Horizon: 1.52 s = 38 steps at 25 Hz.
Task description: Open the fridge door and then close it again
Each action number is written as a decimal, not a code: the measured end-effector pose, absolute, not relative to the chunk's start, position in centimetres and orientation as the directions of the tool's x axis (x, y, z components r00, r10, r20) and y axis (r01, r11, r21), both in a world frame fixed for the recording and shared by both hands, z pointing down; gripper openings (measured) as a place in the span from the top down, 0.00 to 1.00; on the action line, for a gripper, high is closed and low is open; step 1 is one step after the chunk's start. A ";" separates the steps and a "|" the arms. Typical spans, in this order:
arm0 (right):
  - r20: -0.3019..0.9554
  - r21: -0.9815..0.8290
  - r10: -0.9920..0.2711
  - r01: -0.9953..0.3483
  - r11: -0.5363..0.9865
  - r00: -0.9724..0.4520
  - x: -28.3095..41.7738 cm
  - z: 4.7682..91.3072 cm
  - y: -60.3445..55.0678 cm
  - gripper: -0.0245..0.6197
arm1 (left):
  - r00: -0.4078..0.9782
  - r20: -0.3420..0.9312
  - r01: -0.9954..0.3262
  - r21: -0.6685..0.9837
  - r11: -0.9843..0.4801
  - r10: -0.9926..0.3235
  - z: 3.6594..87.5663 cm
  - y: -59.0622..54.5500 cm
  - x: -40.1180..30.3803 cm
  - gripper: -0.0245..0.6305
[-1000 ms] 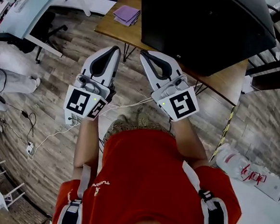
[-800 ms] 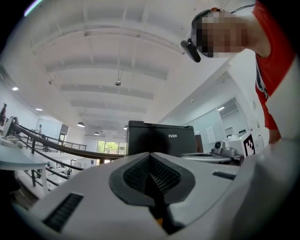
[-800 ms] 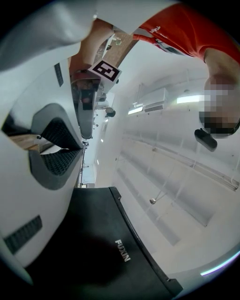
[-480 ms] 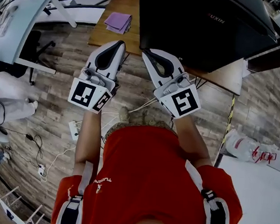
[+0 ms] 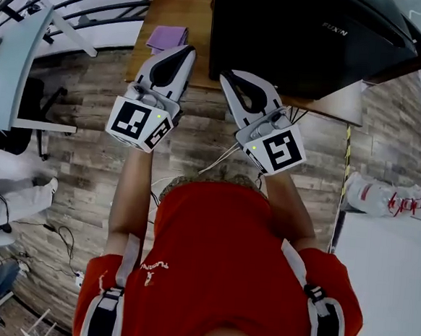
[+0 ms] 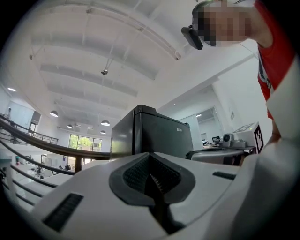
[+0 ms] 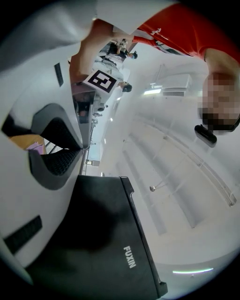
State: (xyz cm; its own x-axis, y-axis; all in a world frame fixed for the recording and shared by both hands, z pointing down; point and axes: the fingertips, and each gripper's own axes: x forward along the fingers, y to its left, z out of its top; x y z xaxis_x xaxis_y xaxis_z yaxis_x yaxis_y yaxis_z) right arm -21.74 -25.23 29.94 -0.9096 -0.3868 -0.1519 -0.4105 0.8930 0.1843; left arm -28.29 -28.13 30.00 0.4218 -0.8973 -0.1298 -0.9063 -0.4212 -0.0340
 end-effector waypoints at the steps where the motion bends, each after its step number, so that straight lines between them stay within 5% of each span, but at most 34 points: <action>1: -0.149 0.186 -0.399 -0.422 0.887 -0.905 -21.8 30.0 -25.3 0.92 | 0.437 -0.130 -0.899 -0.038 -0.436 -0.890 30.0 -28.5 -28.4 0.95; 14: -0.122 0.190 -0.524 -0.538 0.821 -0.843 -21.9 30.4 -27.4 0.92 | 0.568 -0.104 -0.821 0.008 -0.571 -0.817 31.4 -33.3 -28.4 0.93; 22: -0.102 0.194 -0.563 -0.572 0.797 -0.820 -22.1 30.6 -28.1 0.92 | 0.660 -0.071 -0.749 0.023 -0.662 -0.748 32.3 -35.7 -27.6 0.75; 38: -0.073 0.194 -0.624 -0.625 0.756 -0.778 -21.4 31.4 -29.3 0.92 | 0.748 -0.067 -0.661 0.005 -0.750 -0.660 32.5 -37.9 -26.1 0.69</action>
